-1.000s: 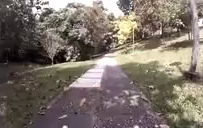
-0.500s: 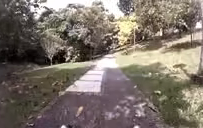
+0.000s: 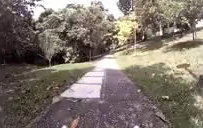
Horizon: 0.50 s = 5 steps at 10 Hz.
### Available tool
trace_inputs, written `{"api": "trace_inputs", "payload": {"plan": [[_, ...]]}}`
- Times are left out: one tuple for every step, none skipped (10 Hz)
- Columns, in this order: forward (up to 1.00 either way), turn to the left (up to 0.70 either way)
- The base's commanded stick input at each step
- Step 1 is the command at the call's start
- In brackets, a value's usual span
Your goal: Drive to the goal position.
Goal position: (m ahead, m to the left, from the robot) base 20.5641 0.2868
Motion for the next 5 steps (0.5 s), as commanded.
{"api": "trace_inputs", "payload": {"plan": [[0.45, 0.00], [0.45, 0.00], [0.45, 0.00], [0.45, 0.00], [0.45, -0.05]]}}
